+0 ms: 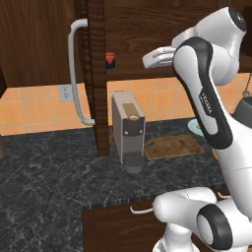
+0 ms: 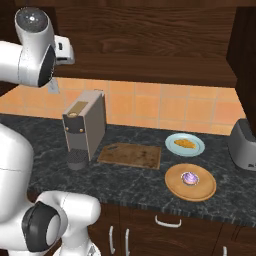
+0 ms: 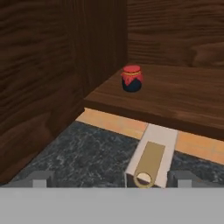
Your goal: From the different types of pastries on the counter, select a croissant and place it on the cutting board. Then retrieve a jar of jam from the cabinet and place it alongside the croissant on the cutting board.
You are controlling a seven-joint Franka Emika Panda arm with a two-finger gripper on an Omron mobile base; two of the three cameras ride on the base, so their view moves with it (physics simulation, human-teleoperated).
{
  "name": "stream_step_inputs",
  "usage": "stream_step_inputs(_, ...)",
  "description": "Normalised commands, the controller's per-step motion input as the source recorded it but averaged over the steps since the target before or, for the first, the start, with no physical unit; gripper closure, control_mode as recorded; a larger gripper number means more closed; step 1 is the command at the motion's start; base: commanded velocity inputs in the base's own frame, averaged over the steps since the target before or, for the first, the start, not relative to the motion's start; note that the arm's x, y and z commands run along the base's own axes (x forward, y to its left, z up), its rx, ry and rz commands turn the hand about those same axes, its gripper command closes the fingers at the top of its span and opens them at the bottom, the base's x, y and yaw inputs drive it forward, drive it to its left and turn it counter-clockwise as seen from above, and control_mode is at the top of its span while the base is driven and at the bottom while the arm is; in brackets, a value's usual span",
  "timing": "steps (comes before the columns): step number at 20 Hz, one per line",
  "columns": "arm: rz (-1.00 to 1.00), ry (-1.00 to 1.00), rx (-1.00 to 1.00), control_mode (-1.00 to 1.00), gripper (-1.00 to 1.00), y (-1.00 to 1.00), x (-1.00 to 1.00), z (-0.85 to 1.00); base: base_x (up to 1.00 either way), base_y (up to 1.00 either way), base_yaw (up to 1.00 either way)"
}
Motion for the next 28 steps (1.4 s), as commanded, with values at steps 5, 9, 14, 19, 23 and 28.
stream_step_inputs(5, -0.03, -0.01, -0.02, -1.00, -1.00, 0.27, 0.38, 0.00, 0.00, 0.00, 0.00)
stream_step_inputs(9, 0.00, 0.18, 0.00, -1.00, -1.00, 0.16, 0.80, 0.22, 0.00, 0.00, 0.00)
stream_step_inputs(14, 0.06, 0.18, 0.00, -1.00, -1.00, -0.08, 0.92, 0.33, 0.00, 0.00, 0.00)
stream_step_inputs(19, 0.00, 0.00, 0.00, -1.00, -1.00, 0.14, 0.17, -0.11, 0.00, 0.00, 0.00)
stream_step_inputs(23, 0.00, -0.11, 0.00, -1.00, -1.00, 0.24, 0.50, -0.06, 0.00, 0.00, 0.00)
stream_step_inputs(28, 0.02, -0.20, 0.00, -1.00, -1.00, 0.09, 0.39, -0.01, 0.00, 0.00, 0.00)
